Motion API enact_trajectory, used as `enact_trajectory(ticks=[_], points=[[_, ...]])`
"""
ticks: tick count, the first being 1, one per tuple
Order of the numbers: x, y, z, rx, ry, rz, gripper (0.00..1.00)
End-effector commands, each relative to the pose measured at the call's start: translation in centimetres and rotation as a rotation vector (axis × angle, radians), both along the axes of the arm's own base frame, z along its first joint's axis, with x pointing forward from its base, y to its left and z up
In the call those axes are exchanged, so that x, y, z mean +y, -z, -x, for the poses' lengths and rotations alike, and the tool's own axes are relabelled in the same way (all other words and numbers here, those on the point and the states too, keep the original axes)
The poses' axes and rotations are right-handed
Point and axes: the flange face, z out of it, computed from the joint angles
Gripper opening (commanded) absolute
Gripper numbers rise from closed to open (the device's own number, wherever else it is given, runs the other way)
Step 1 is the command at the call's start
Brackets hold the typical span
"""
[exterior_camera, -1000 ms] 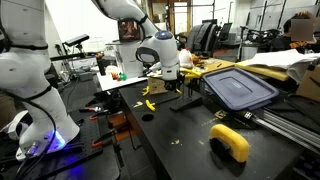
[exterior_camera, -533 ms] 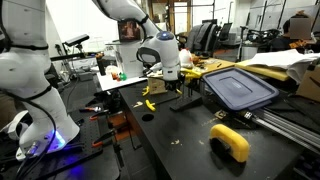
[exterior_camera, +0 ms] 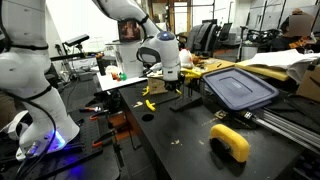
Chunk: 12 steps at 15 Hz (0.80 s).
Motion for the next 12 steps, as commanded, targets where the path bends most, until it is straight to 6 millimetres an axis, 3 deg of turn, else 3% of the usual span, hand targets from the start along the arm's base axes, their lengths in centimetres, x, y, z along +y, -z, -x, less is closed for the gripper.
enact_trajectory(ticks=[1,12], points=[[-0.45,-0.38,0.55,0.014,0.002,-0.007,0.05],[-0.56,-0.51,0.50,0.000,0.008,-0.006,0.05]])
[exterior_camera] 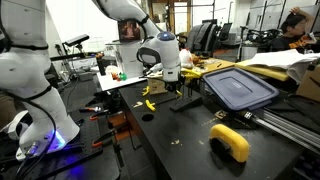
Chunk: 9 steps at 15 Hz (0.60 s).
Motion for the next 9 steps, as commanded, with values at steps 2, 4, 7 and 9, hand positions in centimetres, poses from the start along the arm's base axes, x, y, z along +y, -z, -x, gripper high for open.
enact_trajectory(ticks=[2,4,7,9], points=[[0.27,-0.66,0.13,-0.011,0.001,-0.017,0.05],[0.45,-0.69,0.08,-0.013,0.000,-0.021,0.05],[0.49,-0.84,0.02,-0.019,0.002,-0.028,0.05],[0.51,-0.79,-0.06,-0.021,0.004,-0.030,0.05]])
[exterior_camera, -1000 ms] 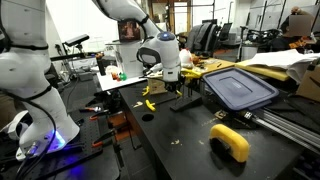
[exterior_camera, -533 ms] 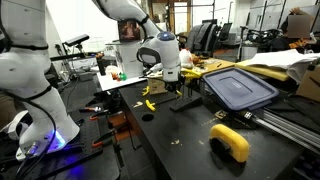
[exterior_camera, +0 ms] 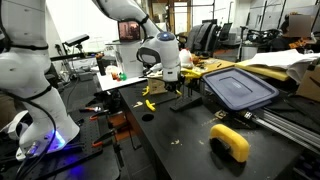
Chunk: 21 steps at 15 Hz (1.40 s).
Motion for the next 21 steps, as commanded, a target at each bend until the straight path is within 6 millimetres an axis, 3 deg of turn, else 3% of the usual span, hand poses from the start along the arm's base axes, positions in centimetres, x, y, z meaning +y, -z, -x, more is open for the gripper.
enact_trajectory(ticks=[1,14,21], points=[[0.3,-0.7,0.0,-0.020,0.001,-0.023,0.05],[1.2,0.5,0.4,-0.029,-0.039,0.038,0.05],[2.2,0.9,2.0,-0.023,-0.049,0.057,0.05]])
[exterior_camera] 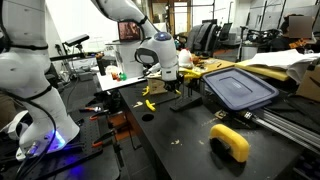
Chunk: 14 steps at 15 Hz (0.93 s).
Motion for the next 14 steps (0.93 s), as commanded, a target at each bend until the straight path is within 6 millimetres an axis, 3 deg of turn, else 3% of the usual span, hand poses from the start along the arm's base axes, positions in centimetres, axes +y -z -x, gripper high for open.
enact_trajectory(ticks=[1,9,10,14], points=[[1.3,0.9,2.1,0.002,-0.014,0.018,0.05],[3.2,1.6,5.8,0.003,0.002,0.038,0.08],[3.3,1.6,6.0,0.002,0.012,0.036,0.41],[3.7,2.2,7.4,0.017,0.038,0.031,0.66]])
